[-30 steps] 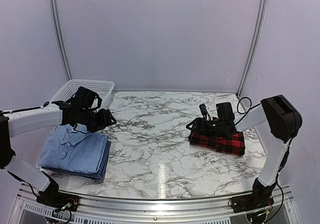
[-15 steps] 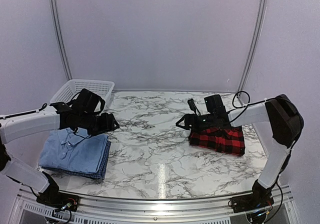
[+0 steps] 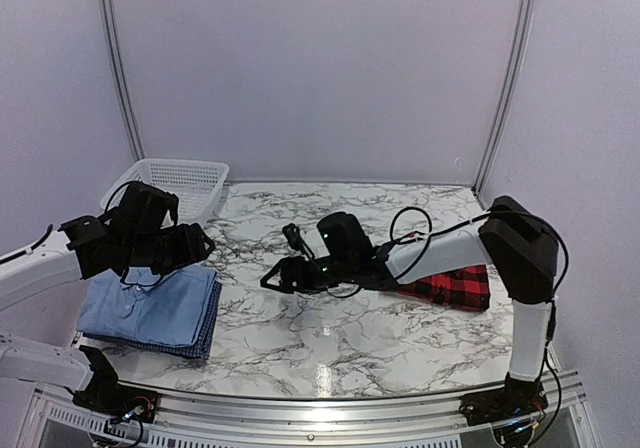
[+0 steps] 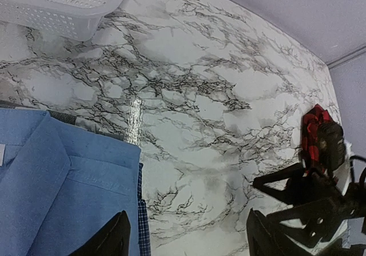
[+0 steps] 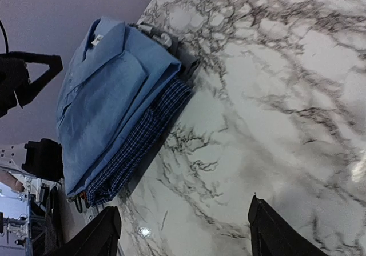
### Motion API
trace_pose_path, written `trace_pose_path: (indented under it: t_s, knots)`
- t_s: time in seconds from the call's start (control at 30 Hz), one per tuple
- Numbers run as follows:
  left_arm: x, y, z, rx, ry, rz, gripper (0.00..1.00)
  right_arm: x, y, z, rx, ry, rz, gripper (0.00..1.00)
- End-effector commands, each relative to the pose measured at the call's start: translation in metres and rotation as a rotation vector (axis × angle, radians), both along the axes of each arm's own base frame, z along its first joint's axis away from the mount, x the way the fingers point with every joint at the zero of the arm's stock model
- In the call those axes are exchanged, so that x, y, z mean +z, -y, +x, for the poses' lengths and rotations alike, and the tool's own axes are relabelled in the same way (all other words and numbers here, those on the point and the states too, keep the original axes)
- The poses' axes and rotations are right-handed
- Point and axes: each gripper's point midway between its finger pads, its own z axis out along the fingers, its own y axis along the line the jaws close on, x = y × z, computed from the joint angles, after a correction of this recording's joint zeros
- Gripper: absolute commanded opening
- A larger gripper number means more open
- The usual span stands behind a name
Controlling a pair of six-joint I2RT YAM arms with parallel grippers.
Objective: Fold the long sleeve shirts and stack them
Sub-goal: Move the square-folded shirt to the center of the board.
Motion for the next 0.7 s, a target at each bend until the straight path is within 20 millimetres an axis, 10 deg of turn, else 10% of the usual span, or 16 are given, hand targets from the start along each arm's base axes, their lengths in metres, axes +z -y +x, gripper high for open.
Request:
trace_pose_path:
  t_s: [0.0, 0.33, 0.67]
  knots:
    - [0.015, -0.011, -0.005, 0.052, 0.014, -0.015, 0.72, 0.005, -0.052, -0.032, -0.019, -0.067, 0.056, 0.73]
    - [0.057, -0.021, -0.025, 0.033, 0.055, -0.076, 0.72, -0.016, -0.137, -0.081, -0.049, -0.144, 0.125, 0.94]
    - [0.076, -0.034, -0.047, -0.006, 0.082, -0.076, 0.72, -0.051, -0.182, -0.086, -0.144, -0.166, 0.124, 0.99]
